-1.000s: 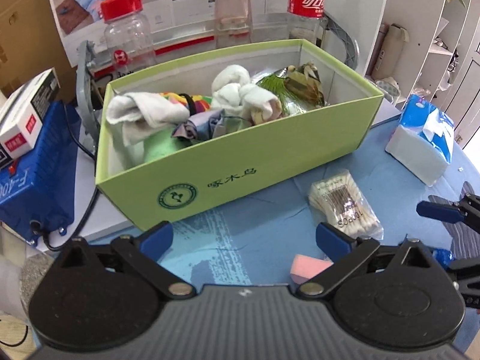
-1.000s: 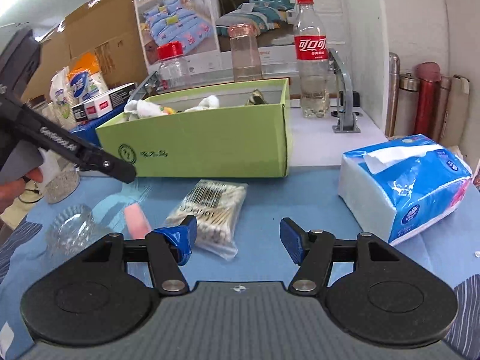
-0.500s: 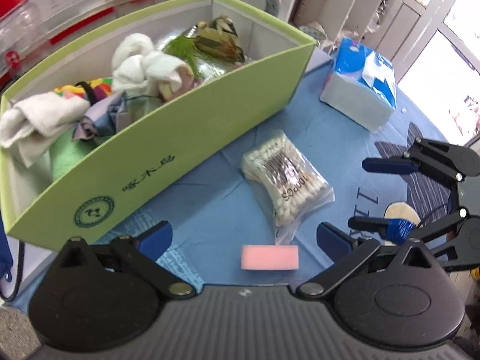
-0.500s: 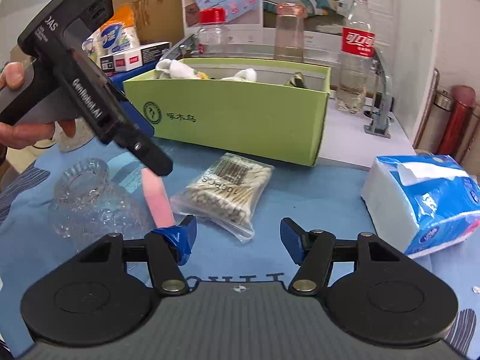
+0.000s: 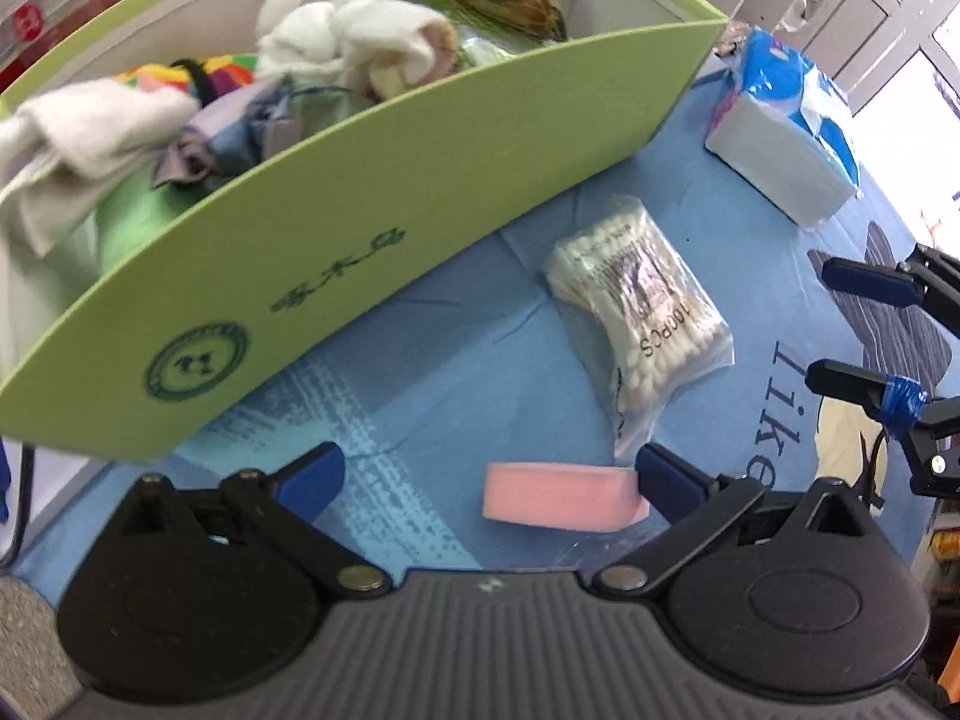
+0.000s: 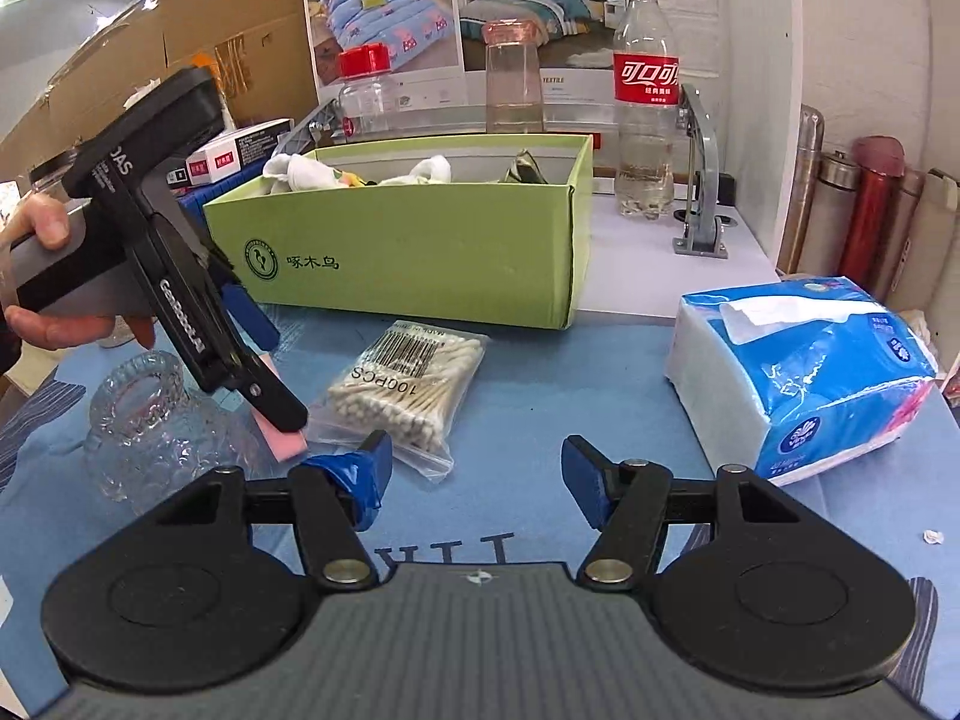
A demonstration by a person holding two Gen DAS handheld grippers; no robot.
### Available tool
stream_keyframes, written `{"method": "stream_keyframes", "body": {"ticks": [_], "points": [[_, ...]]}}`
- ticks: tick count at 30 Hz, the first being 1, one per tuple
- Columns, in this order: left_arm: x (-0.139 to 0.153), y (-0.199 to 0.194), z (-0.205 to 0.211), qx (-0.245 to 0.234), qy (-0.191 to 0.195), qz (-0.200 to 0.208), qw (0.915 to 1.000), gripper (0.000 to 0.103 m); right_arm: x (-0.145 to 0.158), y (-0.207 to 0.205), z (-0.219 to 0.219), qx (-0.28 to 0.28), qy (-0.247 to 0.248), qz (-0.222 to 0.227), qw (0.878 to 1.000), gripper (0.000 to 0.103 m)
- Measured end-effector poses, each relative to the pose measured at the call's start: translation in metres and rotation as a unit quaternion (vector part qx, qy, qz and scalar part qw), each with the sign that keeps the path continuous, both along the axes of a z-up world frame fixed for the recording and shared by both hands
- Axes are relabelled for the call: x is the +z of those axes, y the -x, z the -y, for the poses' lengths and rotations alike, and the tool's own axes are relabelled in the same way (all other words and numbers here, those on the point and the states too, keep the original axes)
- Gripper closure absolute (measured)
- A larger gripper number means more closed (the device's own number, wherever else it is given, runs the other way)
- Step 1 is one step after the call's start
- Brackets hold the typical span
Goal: Organize soft objects
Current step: 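Move left tool to the pink sponge while right tool approaches the cotton-swab bag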
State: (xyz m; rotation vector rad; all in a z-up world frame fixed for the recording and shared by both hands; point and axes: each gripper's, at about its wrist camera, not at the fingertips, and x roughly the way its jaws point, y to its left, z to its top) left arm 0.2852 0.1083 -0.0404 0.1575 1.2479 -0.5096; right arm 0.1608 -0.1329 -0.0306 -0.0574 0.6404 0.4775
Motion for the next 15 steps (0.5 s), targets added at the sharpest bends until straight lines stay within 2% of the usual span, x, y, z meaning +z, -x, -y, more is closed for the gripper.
{"method": "stream_keyframes", "body": {"ticks": [4,5,6,8,9,10,11,13,15], "points": [[0.010,0.018,-0.038,0.048,0.010,0.021,0.9986,0.001,-0.002,-0.001,0.000,0.000,-0.005,-0.004,1.000,0.055],[0.011,0.024,-0.049,0.065,0.003,0.028,0.9975,0.001,-0.003,0.000,-0.001,0.001,-0.006,-0.004,1.000,0.054],[0.011,0.031,-0.058,0.086,-0.027,0.043,0.9950,0.001,-0.003,0.001,-0.003,0.003,-0.007,-0.003,1.000,0.054],[0.006,0.042,-0.078,0.132,-0.115,0.075,0.9817,0.001,-0.002,0.004,-0.005,0.008,-0.009,-0.002,1.000,0.054],[0.005,0.047,-0.089,0.156,-0.131,0.078,0.9760,0.001,-0.002,0.005,-0.006,0.009,-0.009,-0.001,1.000,0.054],[0.006,0.053,-0.101,0.177,-0.119,0.077,0.9741,0.001,-0.001,0.006,-0.007,0.010,-0.010,0.002,1.000,0.054],[0.011,0.059,-0.110,0.187,-0.088,0.077,0.9754,0.001,0.000,0.008,-0.008,0.012,-0.010,0.003,1.000,0.054],[0.024,0.067,-0.113,0.189,-0.034,0.088,0.9775,0.001,0.001,0.008,-0.008,0.013,-0.012,0.004,1.000,0.054],[0.037,0.066,-0.099,0.177,-0.005,0.106,0.9784,0.001,0.001,0.007,-0.009,0.009,-0.013,0.003,1.000,0.054]]}}
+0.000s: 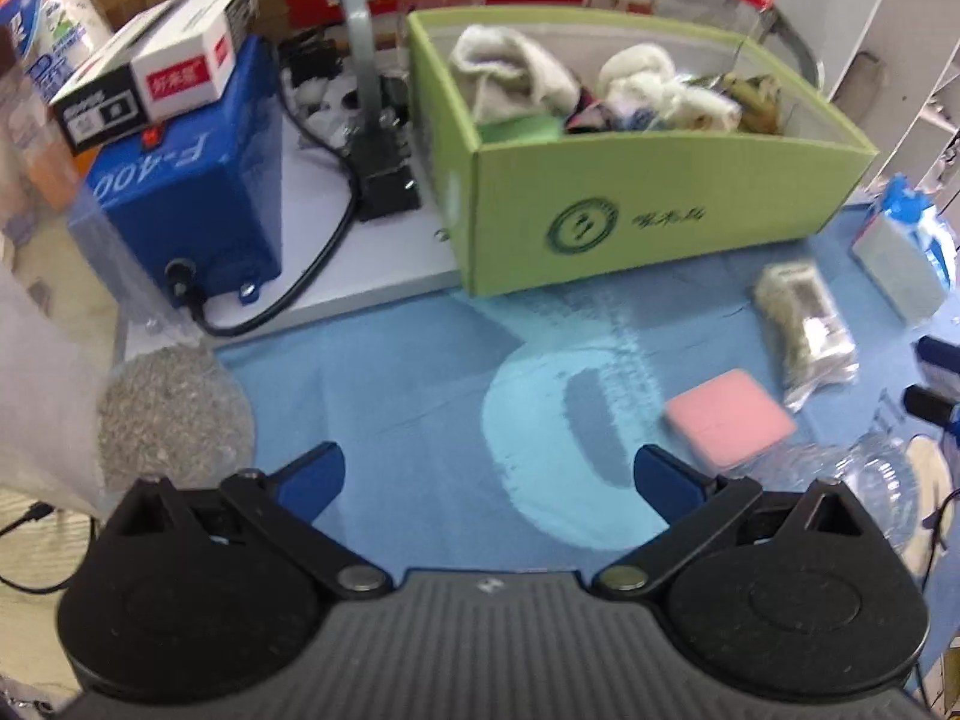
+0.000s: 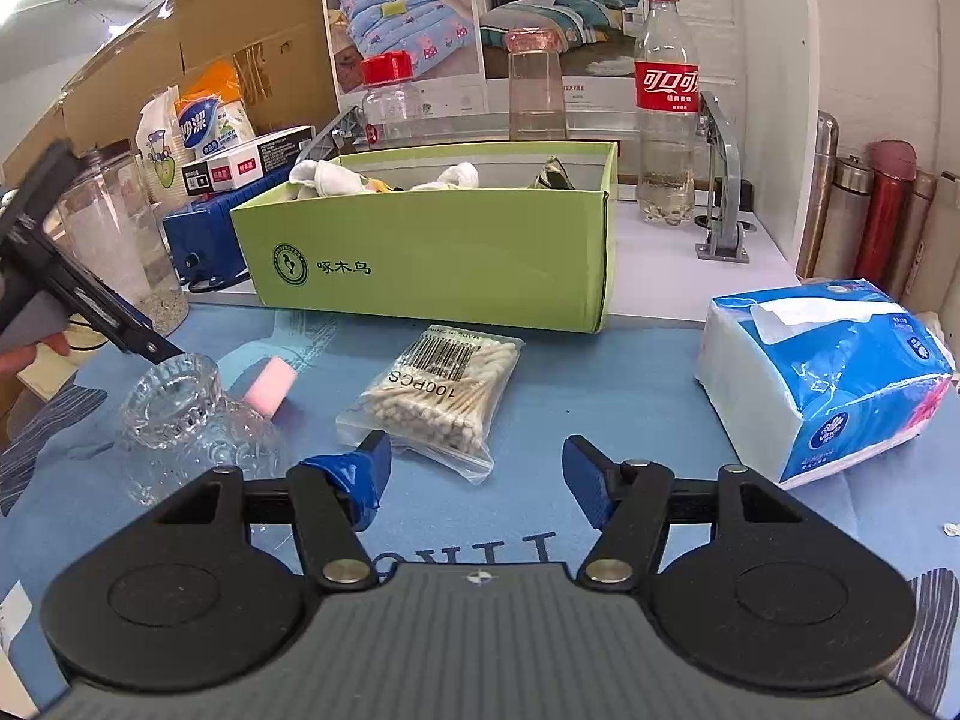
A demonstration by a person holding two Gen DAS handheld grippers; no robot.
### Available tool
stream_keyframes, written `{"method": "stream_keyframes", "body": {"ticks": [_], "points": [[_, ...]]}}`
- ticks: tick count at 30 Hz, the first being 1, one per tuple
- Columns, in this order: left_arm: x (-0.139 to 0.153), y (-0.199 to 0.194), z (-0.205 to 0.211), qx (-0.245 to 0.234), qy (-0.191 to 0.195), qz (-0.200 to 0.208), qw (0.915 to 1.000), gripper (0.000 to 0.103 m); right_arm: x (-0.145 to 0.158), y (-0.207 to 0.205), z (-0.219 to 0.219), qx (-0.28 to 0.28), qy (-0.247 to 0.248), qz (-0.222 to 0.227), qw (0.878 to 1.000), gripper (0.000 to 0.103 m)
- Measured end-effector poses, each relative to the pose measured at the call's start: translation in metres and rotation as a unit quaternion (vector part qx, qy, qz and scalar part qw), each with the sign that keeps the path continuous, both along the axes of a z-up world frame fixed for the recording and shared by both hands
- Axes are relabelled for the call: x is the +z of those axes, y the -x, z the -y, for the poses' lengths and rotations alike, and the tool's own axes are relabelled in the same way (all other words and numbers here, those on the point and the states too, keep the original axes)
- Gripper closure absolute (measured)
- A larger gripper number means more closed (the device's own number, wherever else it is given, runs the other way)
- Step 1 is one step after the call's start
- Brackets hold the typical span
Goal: Organize soft objects
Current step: 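Move left tool to the pink sponge while right tool approaches the cotton-swab bag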
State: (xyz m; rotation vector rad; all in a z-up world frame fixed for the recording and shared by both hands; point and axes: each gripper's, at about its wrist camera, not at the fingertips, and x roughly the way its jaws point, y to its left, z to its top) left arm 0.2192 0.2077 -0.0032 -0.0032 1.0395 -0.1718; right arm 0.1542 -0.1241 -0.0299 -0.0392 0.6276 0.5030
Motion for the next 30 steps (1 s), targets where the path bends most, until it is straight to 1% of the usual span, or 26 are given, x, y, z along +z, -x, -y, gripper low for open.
{"method": "stream_keyframes", "body": {"ticks": [2,4,6,9,10,12,14,15,17,19,23,27,30], "points": [[0.007,-0.012,0.016,-0.018,0.031,0.003,0.9994,0.001,0.000,-0.001,0.000,-0.006,-0.002,-0.002,1.000,0.054],[0.005,-0.027,0.034,-0.029,0.051,-0.009,0.9983,0.001,0.000,0.000,0.000,-0.011,-0.004,-0.002,1.000,0.054],[-0.003,-0.041,0.056,-0.034,0.053,-0.023,0.9978,0.001,0.000,0.002,0.001,-0.011,-0.004,-0.001,1.000,0.054],[-0.020,-0.057,0.079,-0.065,0.051,-0.059,0.9948,0.001,-0.001,0.004,0.006,-0.017,-0.002,-0.003,1.000,0.054],[-0.024,-0.060,0.085,-0.074,0.046,-0.070,0.9938,0.001,-0.001,0.004,0.008,-0.020,-0.001,-0.004,1.000,0.053],[-0.033,-0.064,0.093,-0.091,0.023,-0.083,0.9922,0.001,-0.003,0.002,0.013,-0.027,-0.001,-0.007,1.000,0.053],[-0.040,-0.066,0.098,-0.092,-0.001,-0.087,0.9919,0.001,-0.003,-0.001,0.019,-0.036,-0.003,-0.007,0.999,0.053],[-0.043,-0.067,0.100,-0.095,-0.012,-0.083,0.9919,0.001,-0.003,-0.002,0.022,-0.041,-0.006,-0.007,0.999,0.053],[-0.044,-0.066,0.102,-0.097,-0.031,-0.084,0.9913,0.001,-0.004,-0.005,0.027,-0.049,-0.011,-0.007,0.999,0.053],[-0.046,-0.062,0.100,-0.094,-0.047,-0.082,0.9911,0.001,-0.003,-0.006,0.029,-0.054,-0.015,-0.006,0.998,0.053],[-0.045,-0.045,0.077,-0.066,-0.053,-0.073,0.9937,0.001,-0.001,-0.003,0.028,-0.049,-0.015,-0.002,0.999,0.053],[-0.045,-0.020,0.037,-0.024,-0.045,-0.071,0.9962,0.001,0.003,0.002,0.023,-0.041,-0.013,0.005,0.999,0.053],[-0.044,0.001,0.007,0.023,-0.043,-0.066,0.9966,0.001,0.006,0.005,0.020,-0.037,-0.013,0.009,0.999,0.053]]}}
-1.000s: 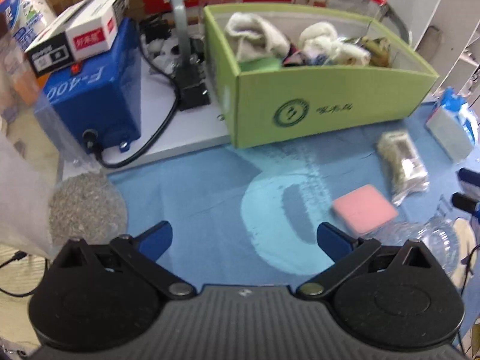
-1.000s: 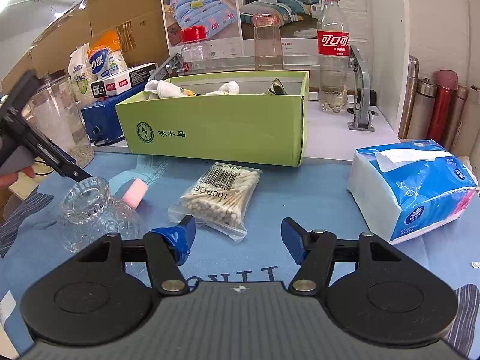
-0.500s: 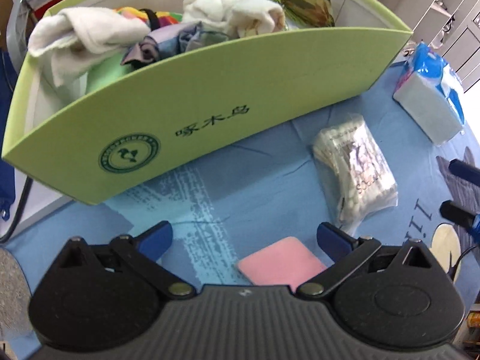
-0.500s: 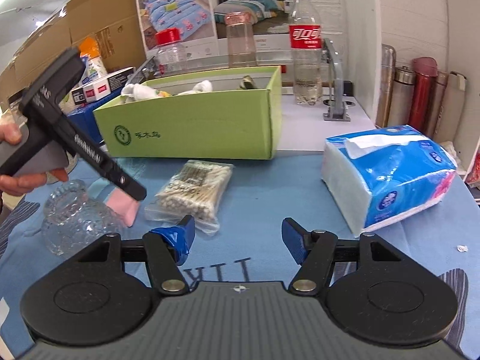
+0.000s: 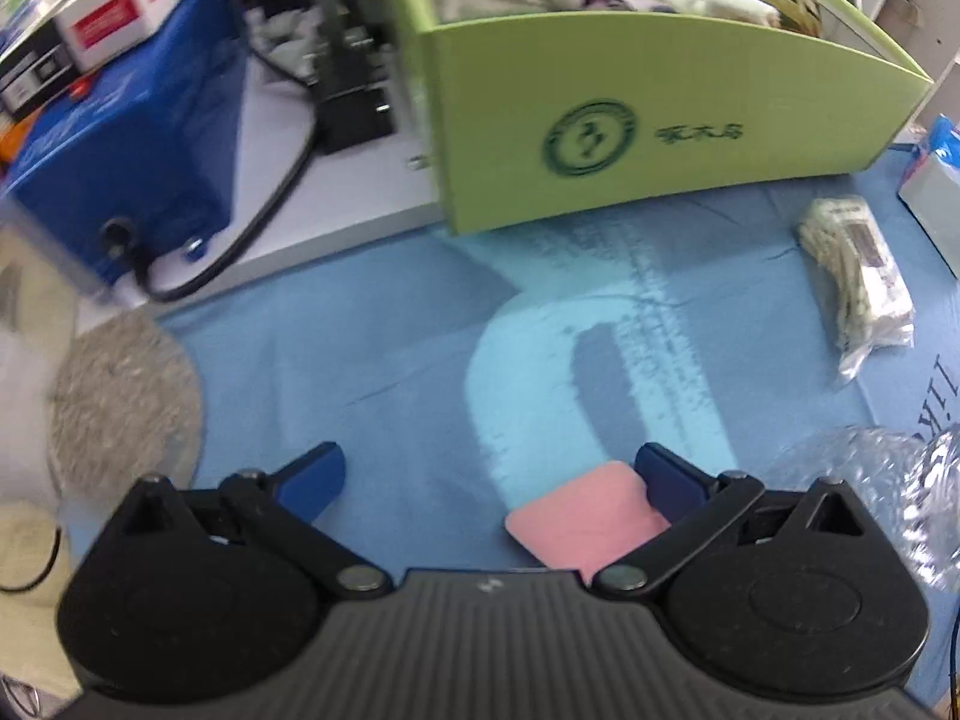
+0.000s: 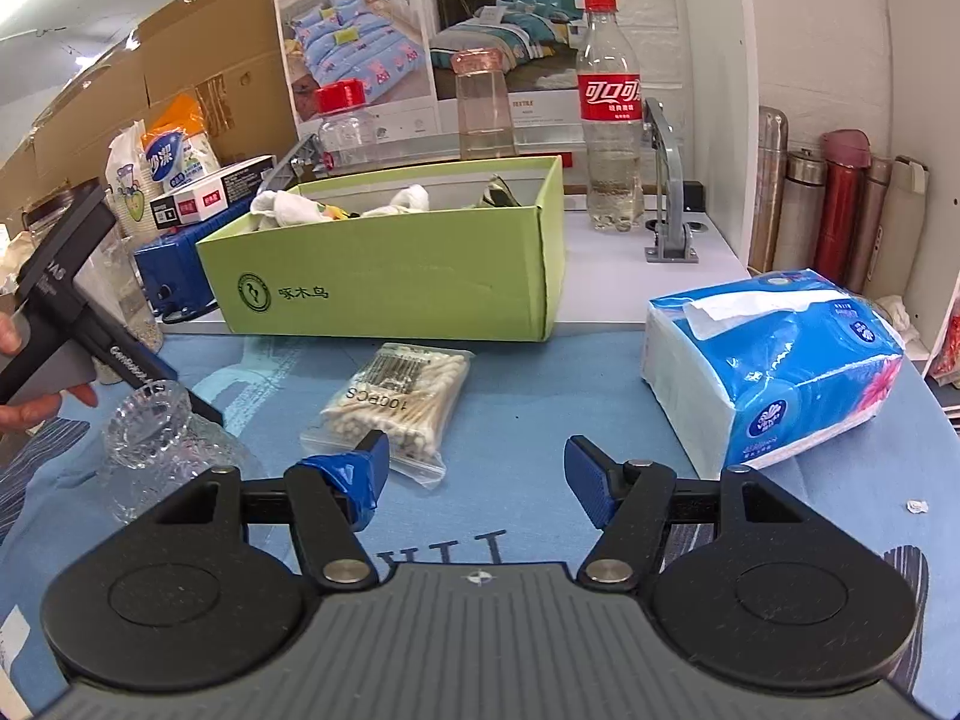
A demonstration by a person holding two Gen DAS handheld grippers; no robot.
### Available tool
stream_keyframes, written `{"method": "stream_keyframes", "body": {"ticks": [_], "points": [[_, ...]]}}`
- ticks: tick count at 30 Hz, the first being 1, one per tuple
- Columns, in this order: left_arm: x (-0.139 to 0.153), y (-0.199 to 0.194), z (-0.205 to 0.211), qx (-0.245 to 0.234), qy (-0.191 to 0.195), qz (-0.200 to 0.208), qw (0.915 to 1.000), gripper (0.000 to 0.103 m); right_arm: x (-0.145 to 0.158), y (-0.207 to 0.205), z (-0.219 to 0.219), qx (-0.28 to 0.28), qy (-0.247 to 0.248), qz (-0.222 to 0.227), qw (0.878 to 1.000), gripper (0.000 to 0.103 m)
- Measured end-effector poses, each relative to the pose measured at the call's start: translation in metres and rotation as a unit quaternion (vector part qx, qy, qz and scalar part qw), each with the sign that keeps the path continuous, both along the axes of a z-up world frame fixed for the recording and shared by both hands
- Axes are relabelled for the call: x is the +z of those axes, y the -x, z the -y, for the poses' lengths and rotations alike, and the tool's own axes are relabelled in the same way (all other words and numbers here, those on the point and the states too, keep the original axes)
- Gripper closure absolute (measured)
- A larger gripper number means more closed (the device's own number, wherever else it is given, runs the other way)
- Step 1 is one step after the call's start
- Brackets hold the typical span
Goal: Organize soft objects
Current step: 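Move left tool to the pink sponge while right tool approaches the cotton-swab bag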
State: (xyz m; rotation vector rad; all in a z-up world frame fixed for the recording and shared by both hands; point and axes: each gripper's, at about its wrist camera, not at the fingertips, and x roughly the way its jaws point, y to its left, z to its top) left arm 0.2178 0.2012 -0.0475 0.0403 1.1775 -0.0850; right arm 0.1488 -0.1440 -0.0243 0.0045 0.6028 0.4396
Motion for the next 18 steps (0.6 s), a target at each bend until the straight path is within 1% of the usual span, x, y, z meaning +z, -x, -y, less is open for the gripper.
{"method": "stream_keyframes", "body": {"ticks": [2,4,5,6,7,9,11,13,14,16,18], "points": [[0.005,0.016,-0.017,0.032,0.000,0.012,0.9994,0.001,0.001,0.002,-0.003,0.001,0.002,0.002,1.000,0.053],[0.016,0.034,-0.032,0.046,0.053,0.029,0.9971,0.001,0.003,0.003,-0.005,0.004,0.001,0.004,1.000,0.052],[0.023,0.044,-0.037,0.050,0.082,0.043,0.9945,0.001,0.003,0.003,-0.007,0.005,0.000,0.005,1.000,0.052],[0.028,0.052,-0.036,0.059,0.097,0.059,0.9918,0.001,0.004,0.003,-0.010,0.007,-0.001,0.007,1.000,0.052],[0.032,0.059,-0.031,0.081,0.102,0.071,0.9890,0.001,0.004,0.002,-0.012,0.008,-0.002,0.007,1.000,0.052],[0.029,0.068,-0.024,0.122,0.103,0.074,0.9844,0.001,0.002,-0.002,-0.017,0.008,-0.006,0.007,1.000,0.052],[0.022,0.071,-0.028,0.159,0.120,0.065,0.9776,0.001,-0.001,-0.007,-0.022,0.007,-0.015,0.006,1.000,0.052],[0.012,0.067,-0.024,0.172,0.136,0.058,0.9740,0.001,-0.006,-0.015,-0.027,0.005,-0.021,-0.002,1.000,0.052],[0.005,0.061,-0.015,0.178,0.132,0.052,0.9739,0.001,-0.009,-0.018,-0.029,0.002,-0.020,-0.006,1.000,0.052],[0.006,0.055,-0.002,0.177,0.091,0.069,0.9776,0.001,-0.013,-0.023,-0.032,-0.006,-0.019,-0.012,1.000,0.052],[0.002,0.052,0.003,0.173,0.070,0.072,0.9798,0.001,-0.015,-0.026,-0.032,-0.013,-0.024,-0.017,0.999,0.052]]}}
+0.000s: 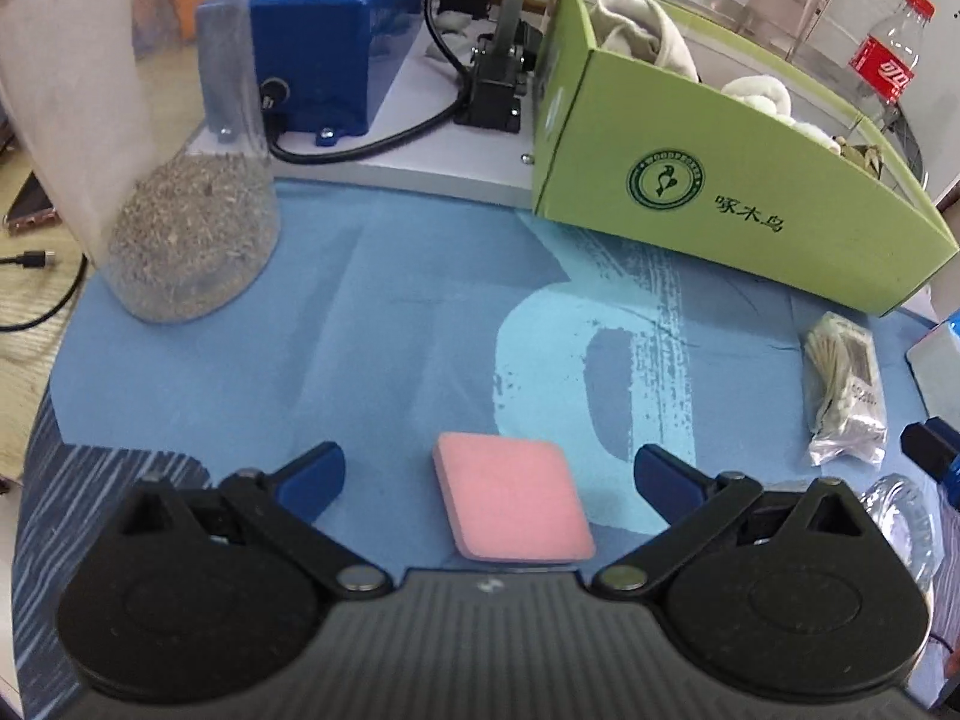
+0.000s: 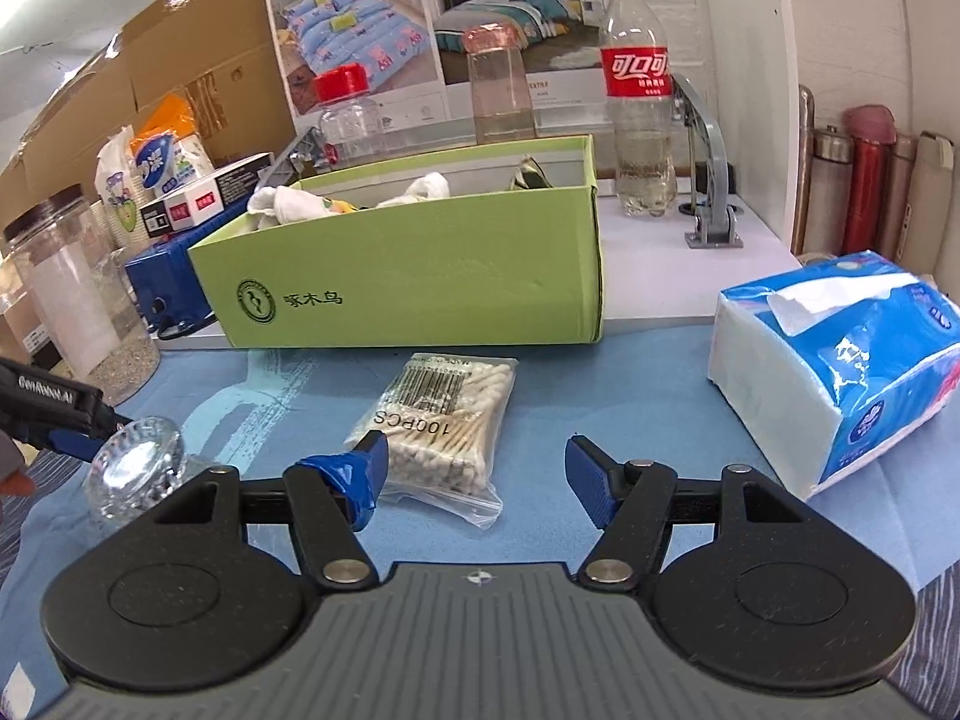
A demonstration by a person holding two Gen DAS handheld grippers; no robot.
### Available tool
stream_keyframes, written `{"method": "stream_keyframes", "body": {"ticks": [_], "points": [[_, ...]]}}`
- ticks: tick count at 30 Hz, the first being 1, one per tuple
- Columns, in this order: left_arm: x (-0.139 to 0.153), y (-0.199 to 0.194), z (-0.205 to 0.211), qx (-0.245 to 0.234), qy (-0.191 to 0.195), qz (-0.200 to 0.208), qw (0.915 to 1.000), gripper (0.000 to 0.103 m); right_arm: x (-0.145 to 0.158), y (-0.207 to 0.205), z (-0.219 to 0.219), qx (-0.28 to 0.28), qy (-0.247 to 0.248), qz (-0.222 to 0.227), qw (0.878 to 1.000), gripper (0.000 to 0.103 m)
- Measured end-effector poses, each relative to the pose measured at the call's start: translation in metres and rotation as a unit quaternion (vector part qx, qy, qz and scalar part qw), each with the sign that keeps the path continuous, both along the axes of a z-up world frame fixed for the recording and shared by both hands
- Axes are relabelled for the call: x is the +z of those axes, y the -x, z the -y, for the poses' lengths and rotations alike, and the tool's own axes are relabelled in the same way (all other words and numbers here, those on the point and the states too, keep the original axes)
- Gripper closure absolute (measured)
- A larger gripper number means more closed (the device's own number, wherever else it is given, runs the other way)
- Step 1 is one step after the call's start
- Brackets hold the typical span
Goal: Organize soft objects
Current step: 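Move left tool to the pink sponge while right tool approaches the cotton-swab bag, then close left gripper on the pink sponge while right gripper closes on the swab bag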
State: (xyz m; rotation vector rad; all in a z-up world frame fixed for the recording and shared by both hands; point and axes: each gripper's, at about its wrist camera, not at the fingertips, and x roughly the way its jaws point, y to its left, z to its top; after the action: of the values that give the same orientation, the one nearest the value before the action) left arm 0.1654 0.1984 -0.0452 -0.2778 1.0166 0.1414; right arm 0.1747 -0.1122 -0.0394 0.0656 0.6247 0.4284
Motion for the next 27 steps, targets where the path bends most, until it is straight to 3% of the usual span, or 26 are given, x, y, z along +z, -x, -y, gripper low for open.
{"method": "stream_keyframes", "body": {"ticks": [7,10,14,17,21,27], "points": [[-0.012,0.003,0.022,-0.024,-0.084,0.010,0.9961,0.001,0.007,-0.026,-0.014,-0.047,-0.038,-0.015,0.998,0.050],[-0.012,0.005,0.020,-0.025,-0.079,0.015,0.9964,0.001,0.002,-0.042,-0.031,-0.056,-0.040,-0.041,0.997,0.049],[-0.012,0.008,0.021,-0.036,-0.083,0.021,0.9957,0.001,-0.010,-0.048,-0.052,-0.086,0.036,-0.039,0.995,0.047],[-0.013,0.009,0.020,-0.040,-0.083,0.024,0.9954,0.001,-0.020,-0.052,-0.056,-0.079,0.042,-0.057,0.994,0.043],[-0.011,0.014,0.016,-0.044,-0.081,0.019,0.9955,0.001,-0.024,-0.047,-0.072,-0.053,0.107,-0.029,0.992,0.042],[-0.012,0.023,0.012,-0.053,-0.084,0.019,0.9949,0.001,-0.026,-0.043,-0.058,-0.035,0.100,-0.018,0.994,0.039]]}}
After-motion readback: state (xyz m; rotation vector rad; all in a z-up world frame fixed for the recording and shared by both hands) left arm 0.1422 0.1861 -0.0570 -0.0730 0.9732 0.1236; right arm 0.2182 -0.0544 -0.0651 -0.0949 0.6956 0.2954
